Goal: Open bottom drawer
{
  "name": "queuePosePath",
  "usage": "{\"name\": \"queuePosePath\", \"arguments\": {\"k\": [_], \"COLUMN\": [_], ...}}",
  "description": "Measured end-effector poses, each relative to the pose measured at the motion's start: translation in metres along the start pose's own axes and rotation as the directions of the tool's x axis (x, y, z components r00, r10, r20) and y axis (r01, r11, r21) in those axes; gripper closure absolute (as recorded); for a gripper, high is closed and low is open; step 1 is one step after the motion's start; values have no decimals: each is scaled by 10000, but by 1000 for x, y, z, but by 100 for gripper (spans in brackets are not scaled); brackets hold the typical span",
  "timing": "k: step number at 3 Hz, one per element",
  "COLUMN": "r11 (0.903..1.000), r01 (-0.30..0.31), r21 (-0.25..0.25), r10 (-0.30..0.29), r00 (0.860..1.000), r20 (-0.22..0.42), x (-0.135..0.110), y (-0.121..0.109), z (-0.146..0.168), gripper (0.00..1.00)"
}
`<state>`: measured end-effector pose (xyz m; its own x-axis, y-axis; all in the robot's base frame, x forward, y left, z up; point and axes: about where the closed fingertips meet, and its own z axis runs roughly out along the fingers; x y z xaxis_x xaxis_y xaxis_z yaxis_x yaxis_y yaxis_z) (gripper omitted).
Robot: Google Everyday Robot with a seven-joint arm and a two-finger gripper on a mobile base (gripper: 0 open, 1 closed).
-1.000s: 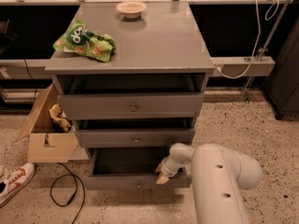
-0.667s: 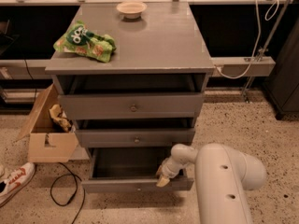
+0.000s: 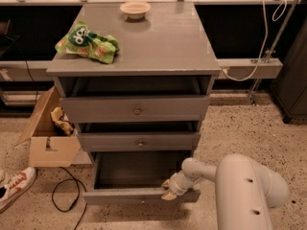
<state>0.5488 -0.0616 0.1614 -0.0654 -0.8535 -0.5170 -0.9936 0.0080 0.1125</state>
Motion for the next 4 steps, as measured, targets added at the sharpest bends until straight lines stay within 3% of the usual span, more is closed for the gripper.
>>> {"name": "queuePosePath", "arguments": {"k": [3, 4], "r11": [9996, 9996], "r01": [116, 116], "r21": [-248, -249], "r10": [-111, -111], "r00": [9997, 9997], "r20": [222, 222], "x": [-3, -3], "y": [5, 5], "z": [2, 2], "gripper": [100, 84]}}
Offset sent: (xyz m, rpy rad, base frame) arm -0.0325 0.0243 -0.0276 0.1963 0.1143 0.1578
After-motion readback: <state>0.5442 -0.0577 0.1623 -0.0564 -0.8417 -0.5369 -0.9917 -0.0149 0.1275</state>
